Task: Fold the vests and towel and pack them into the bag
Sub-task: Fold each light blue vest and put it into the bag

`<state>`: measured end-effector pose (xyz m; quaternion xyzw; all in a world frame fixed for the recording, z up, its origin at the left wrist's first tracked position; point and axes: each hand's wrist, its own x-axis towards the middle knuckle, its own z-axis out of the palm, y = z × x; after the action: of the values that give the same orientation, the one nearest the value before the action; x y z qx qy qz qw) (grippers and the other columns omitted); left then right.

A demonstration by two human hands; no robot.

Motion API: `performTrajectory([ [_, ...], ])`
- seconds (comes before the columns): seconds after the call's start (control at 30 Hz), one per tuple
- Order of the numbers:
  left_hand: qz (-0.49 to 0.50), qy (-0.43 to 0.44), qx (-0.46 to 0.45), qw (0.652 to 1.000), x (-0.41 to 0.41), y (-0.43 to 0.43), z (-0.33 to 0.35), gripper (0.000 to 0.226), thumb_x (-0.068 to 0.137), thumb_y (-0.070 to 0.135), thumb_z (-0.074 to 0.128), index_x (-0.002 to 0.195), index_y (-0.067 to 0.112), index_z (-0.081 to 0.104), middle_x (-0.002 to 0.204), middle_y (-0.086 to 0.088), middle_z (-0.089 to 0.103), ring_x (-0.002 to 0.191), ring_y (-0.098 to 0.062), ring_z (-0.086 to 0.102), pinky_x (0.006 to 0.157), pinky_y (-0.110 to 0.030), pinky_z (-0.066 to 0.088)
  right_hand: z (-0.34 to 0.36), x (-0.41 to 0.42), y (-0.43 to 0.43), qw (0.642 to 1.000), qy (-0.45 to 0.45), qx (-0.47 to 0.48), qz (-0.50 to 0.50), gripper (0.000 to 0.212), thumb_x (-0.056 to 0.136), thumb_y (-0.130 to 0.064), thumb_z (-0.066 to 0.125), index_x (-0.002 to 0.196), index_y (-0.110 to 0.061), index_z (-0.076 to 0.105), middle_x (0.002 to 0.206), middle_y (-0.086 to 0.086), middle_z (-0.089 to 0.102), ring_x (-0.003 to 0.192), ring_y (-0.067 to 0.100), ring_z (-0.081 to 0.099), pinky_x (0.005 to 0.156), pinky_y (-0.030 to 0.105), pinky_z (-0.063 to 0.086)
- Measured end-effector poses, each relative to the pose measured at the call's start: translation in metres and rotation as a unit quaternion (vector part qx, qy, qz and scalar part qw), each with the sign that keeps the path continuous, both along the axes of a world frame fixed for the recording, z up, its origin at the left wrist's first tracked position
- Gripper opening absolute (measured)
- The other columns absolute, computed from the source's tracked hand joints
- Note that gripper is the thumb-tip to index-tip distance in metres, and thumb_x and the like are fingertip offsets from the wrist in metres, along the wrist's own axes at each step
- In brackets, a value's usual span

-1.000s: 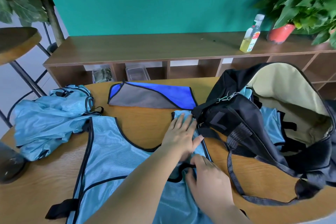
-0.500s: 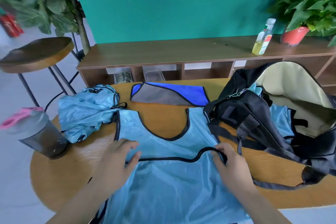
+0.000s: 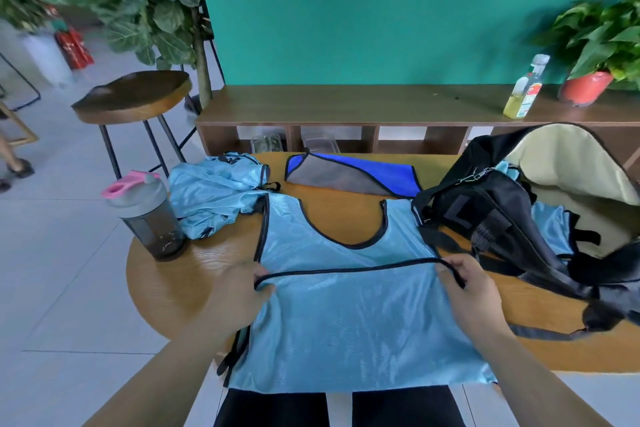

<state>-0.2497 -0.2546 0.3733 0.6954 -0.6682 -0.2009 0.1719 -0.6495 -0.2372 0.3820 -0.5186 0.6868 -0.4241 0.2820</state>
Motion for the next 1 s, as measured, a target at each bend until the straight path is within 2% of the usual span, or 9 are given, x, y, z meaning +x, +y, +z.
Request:
performTrajectory([
  [0.07, 0.015, 0.029, -0.023, 0.999, 0.005, 0.003, 0.003, 0.018, 0.091, 0.034, 0.077, 0.078, 0.026, 0.065, 0.078, 0.007, 0.060, 0.080, -0.018, 0.058, 0.070, -0.034, 0.046, 0.001, -0.001, 0.004, 1.000, -0.003, -0.012, 0.002, 0.003, 0.103, -0.035, 0.064, 0.101, -0.037, 0.063, 0.084, -0.006, 0.071, 0.080, 0.025, 0.067, 0.069, 0.042, 0.054],
  [0.13, 0.019, 0.097, -0.039, 0.994, 0.007, 0.011, 0.009, 0.015, 0.095, 0.033, 0.073, 0.086, 0.028, 0.063, 0.080, 0.008, 0.061, 0.078, -0.014, 0.058, 0.073, -0.037, 0.048, 0.003, -0.003, 0.010, 1.000, -0.005, -0.023, 0.005, 0.006, 0.103, -0.033, 0.064, 0.101, -0.038, 0.062, 0.085, -0.011, 0.071, 0.080, 0.020, 0.067, 0.071, 0.041, 0.054],
  [0.23, 0.020, 0.211, -0.053, 0.976, 0.004, 0.028, 0.018, 0.012, 0.104, 0.029, 0.063, 0.095, 0.026, 0.056, 0.074, 0.012, 0.056, 0.066, -0.007, 0.049, 0.065, -0.030, 0.041, 0.008, -0.003, 0.020, 0.998, 0.016, -0.052, 0.019, 0.008, 0.104, -0.031, 0.063, 0.102, -0.038, 0.059, 0.084, -0.017, 0.069, 0.072, 0.013, 0.062, 0.062, 0.033, 0.048],
  [0.37, 0.046, 0.271, -0.111, 0.955, 0.000, 0.045, 0.032, 0.007, 0.102, 0.019, 0.067, 0.100, 0.023, 0.061, 0.085, 0.009, 0.066, 0.078, -0.007, 0.060, 0.074, -0.027, 0.046, 0.019, -0.002, 0.032, 0.993, 0.043, -0.109, 0.015, 0.014, 0.103, -0.031, 0.060, 0.103, -0.044, 0.054, 0.083, -0.013, 0.068, 0.066, 0.020, 0.059, 0.054, 0.026, 0.043],
  [0.47, 0.062, 0.325, -0.118, 0.936, -0.003, 0.052, 0.044, 0.014, 0.103, 0.014, 0.065, 0.109, 0.027, 0.067, 0.105, 0.013, 0.072, 0.102, -0.003, 0.066, 0.089, -0.026, 0.049, 0.032, 0.000, 0.037, 0.989, 0.052, -0.136, -0.001, 0.014, 0.103, -0.028, 0.062, 0.103, -0.042, 0.056, 0.072, -0.003, 0.065, 0.064, 0.023, 0.056, 0.056, 0.031, 0.043],
  [0.63, 0.061, 0.310, -0.092, 0.944, -0.005, 0.050, 0.064, 0.022, 0.105, 0.018, 0.062, 0.115, 0.034, 0.072, 0.115, 0.019, 0.072, 0.108, 0.003, 0.064, 0.094, -0.027, 0.049, 0.049, -0.004, 0.032, 0.994, 0.025, -0.104, 0.008, 0.008, 0.102, -0.030, 0.066, 0.105, -0.038, 0.064, 0.085, -0.008, 0.069, 0.078, 0.023, 0.062, 0.068, 0.048, 0.055],
  [0.77, 0.090, 0.350, -0.114, 0.926, -0.004, 0.032, 0.083, 0.021, 0.101, 0.016, 0.067, 0.112, 0.032, 0.075, 0.111, 0.025, 0.072, 0.104, 0.006, 0.064, 0.092, -0.023, 0.048, 0.061, -0.007, 0.015, 0.995, 0.008, -0.099, 0.012, 0.006, 0.102, -0.032, 0.066, 0.103, -0.039, 0.065, 0.093, -0.020, 0.071, 0.082, 0.002, 0.064, 0.068, 0.033, 0.049],
  [0.87, 0.146, 0.375, -0.140, 0.905, -0.008, -0.006, 0.072, 0.018, 0.101, 0.019, 0.069, 0.110, 0.032, 0.074, 0.110, 0.016, 0.073, 0.106, -0.004, 0.066, 0.090, -0.025, 0.049, 0.053, -0.008, -0.018, 0.998, 0.026, -0.056, 0.004, 0.004, 0.102, -0.038, 0.065, 0.106, -0.038, 0.064, 0.093, -0.018, 0.073, 0.082, 0.001, 0.064, 0.064, 0.030, 0.043],
  [1.0, 0.153, 0.256, -0.047, 0.953, -0.018, -0.035, 0.008, 0.022, 0.101, 0.023, 0.066, 0.123, 0.023, 0.066, 0.116, 0.003, 0.070, 0.098, -0.016, 0.066, 0.070, -0.018, 0.044, 0.009, 0.000, -0.047, 0.987, 0.135, 0.071, 0.052, 0.029, 0.103, -0.033, 0.065, 0.131, -0.029, 0.059, 0.114, -0.002, 0.071, 0.095, 0.019, 0.066, 0.075, 0.033, 0.051],
])
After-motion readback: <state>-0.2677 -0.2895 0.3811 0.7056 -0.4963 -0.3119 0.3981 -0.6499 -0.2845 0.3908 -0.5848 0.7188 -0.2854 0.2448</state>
